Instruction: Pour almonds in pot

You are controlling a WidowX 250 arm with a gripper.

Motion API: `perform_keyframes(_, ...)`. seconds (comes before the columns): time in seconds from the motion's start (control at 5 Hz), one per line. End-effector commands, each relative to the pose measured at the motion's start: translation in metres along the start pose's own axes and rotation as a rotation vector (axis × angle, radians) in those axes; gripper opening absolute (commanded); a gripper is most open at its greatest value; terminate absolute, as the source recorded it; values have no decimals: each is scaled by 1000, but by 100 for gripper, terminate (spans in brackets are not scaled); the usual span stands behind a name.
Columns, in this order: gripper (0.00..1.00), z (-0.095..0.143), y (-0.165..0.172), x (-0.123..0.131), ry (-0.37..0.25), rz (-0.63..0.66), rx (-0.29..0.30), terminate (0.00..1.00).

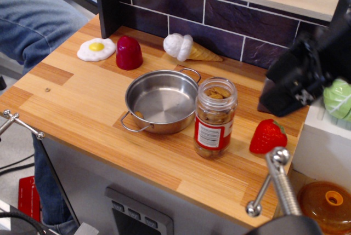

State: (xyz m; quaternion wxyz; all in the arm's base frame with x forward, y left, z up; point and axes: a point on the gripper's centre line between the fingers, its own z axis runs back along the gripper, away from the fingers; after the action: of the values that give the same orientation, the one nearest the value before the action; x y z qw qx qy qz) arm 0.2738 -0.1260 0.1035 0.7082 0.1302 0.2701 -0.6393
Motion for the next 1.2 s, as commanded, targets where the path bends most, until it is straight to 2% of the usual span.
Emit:
perform_keyframes(0.0, 100, -10, -3, 16, 171, -117, 49, 0)
perform_keyframes(0.2, 100, -22, 6, 21, 248, -65, 56, 0)
perform_keyframes(0.4, 100, -39, 5, 16, 290, 15, 106, 0)
perform_keyframes(0.8, 100, -60, -5, -8, 344, 74, 135, 0)
perform_keyframes(1.0, 100, -68, -5, -15, 377, 69, 118, 0)
